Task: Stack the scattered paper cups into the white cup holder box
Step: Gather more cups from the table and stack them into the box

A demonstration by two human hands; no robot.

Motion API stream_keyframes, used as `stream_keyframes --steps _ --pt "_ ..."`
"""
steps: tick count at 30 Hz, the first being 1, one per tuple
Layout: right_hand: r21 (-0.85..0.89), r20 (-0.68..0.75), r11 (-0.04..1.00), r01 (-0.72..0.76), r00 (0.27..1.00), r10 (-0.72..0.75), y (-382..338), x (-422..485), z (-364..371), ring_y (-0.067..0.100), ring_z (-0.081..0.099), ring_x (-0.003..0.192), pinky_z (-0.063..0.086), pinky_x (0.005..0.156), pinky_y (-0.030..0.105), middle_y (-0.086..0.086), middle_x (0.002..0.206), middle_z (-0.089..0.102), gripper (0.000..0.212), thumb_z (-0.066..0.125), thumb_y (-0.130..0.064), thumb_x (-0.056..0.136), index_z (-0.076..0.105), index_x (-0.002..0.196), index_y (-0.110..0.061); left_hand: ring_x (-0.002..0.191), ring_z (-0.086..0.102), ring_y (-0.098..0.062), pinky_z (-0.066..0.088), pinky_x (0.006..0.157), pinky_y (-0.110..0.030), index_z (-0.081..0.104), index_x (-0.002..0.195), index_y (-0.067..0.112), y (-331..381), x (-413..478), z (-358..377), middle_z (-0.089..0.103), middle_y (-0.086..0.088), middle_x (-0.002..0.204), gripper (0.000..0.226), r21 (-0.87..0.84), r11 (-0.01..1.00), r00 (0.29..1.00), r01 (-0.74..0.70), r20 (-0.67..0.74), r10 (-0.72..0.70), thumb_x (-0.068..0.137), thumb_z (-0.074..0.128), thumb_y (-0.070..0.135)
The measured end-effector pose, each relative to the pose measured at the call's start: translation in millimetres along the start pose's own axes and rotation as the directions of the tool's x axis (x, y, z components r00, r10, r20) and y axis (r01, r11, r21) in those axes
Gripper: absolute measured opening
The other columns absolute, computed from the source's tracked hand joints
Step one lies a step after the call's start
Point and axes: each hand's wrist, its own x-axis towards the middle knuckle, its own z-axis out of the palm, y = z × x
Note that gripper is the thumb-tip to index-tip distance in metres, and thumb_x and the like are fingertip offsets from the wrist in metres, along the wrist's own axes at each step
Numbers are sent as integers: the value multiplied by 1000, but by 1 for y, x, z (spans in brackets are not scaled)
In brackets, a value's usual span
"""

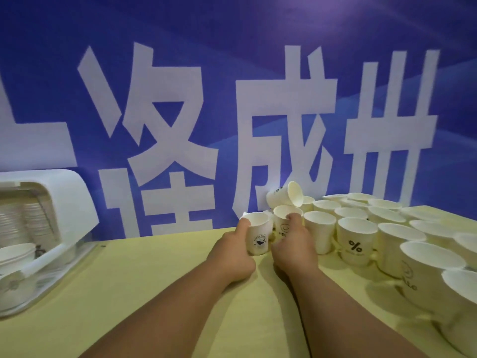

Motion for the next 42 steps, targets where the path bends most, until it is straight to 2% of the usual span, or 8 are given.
stream_keyframes --steps 6,13,18,23,27,33,38,42 --pt "-6 -157 1000 -25 987 23 -5 -3 -3 19 58 90 56 81 41 -3 101 59 14 65 -29 90 61 103 -25 99 58 -17 46 73 -29 47 123 23 -15 -8 -3 60 2 119 39 -160 985 970 71 -218 -105 91 66 33" --pt "48 -97 994 98 991 -94 -26 -20 -4 16 51 95 42 84 29 -4 112 43 19 70 -39 93 60 100 -25 89 58 -12 41 67 -27 54 96 24 -57 -55 -40 58 9 102 30 -246 969 935 20 -338 -105 94 64 53" --pt "89 -18 978 186 982 -185 -47 -40 -3 14 53 92 41 71 25 -5 109 55 18 76 -34 88 66 96 -22 74 56 -14 43 59 -27 47 74 20 -105 -92 -83 57 2 84 42 -313 949 903 31 -398 -161 98 58 52" --pt "109 61 950 293 952 -301 -75 -60 12 16 58 93 51 82 36 -9 104 64 24 83 -40 79 62 80 -28 85 62 -14 44 56 -14 66 85 16 -151 -119 -121 64 4 95 28 -343 937 864 65 -451 -225 97 65 42" --pt "111 106 930 351 926 -362 -105 -74 31 16 57 97 47 83 36 -11 111 60 24 83 -39 80 63 81 -26 69 64 -7 46 46 -12 70 86 14 -176 -138 -151 66 0 93 24 -408 912 828 48 -494 -265 95 70 36" --pt "322 143 886 334 908 -394 -162 -98 73 16 60 96 57 78 37 -8 105 62 28 79 -42 83 62 79 -20 66 61 -25 50 60 -38 58 73 11 -213 -149 -212 67 -9 74 42 -404 915 711 -16 -648 -273 87 75 47" --pt "505 229 830 237 891 -393 -210 -122 118 17 62 84 47 63 28 -1 98 68 34 77 -43 85 62 78 -13 66 64 -15 49 57 -32 58 82 12 -244 -159 -244 70 -1 74 35 -494 865 569 -85 -737 -364 87 77 40" --pt "595 256 782 187 878 -404 -243 -137 145 16 65 85 59 67 30 -3 89 70 36 77 -40 86 63 84 -7 68 66 -15 52 57 -34 59 87 18 -265 -158 -246 71 3 76 31 -520 852 571 -59 -717 -399 87 79 42"
